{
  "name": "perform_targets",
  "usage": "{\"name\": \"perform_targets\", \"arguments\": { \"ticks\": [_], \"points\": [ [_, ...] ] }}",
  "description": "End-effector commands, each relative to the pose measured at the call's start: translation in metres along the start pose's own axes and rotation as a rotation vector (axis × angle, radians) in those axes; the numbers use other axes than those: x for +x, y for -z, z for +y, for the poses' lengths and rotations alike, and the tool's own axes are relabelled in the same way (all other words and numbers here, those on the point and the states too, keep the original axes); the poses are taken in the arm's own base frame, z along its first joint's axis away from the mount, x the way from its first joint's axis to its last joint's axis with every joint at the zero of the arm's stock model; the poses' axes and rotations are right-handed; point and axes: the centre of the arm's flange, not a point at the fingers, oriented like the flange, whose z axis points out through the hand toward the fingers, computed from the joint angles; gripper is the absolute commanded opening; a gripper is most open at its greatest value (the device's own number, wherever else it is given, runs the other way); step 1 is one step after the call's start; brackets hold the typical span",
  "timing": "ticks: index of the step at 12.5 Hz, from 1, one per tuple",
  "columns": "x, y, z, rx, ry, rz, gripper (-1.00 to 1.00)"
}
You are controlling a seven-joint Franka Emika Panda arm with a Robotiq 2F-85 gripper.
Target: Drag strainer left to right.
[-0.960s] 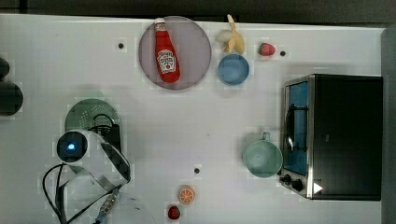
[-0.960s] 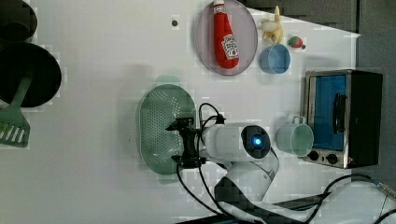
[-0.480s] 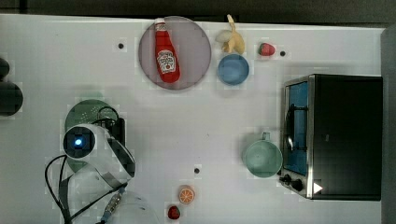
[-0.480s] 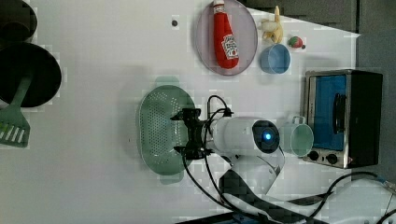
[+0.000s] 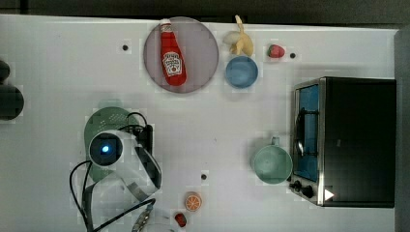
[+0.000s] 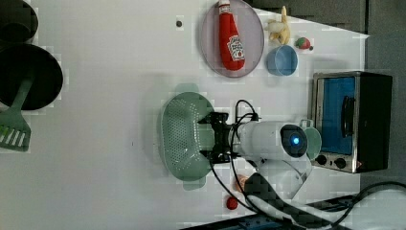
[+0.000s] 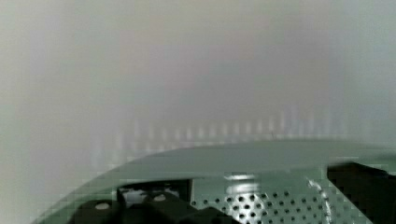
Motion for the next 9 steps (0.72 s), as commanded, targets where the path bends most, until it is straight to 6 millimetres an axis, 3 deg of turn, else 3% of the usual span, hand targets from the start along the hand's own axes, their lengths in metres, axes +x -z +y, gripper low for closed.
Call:
{"name": "perform_targets", "arguments": {
  "ticks": [1, 9],
  "points": [
    [0.045, 0.003, -0.019, 0.011, 0.006, -0.004, 1.0],
    [0.144, 0.007, -0.028, 0.002, -0.007, 0.028, 1.0]
  ]
}}
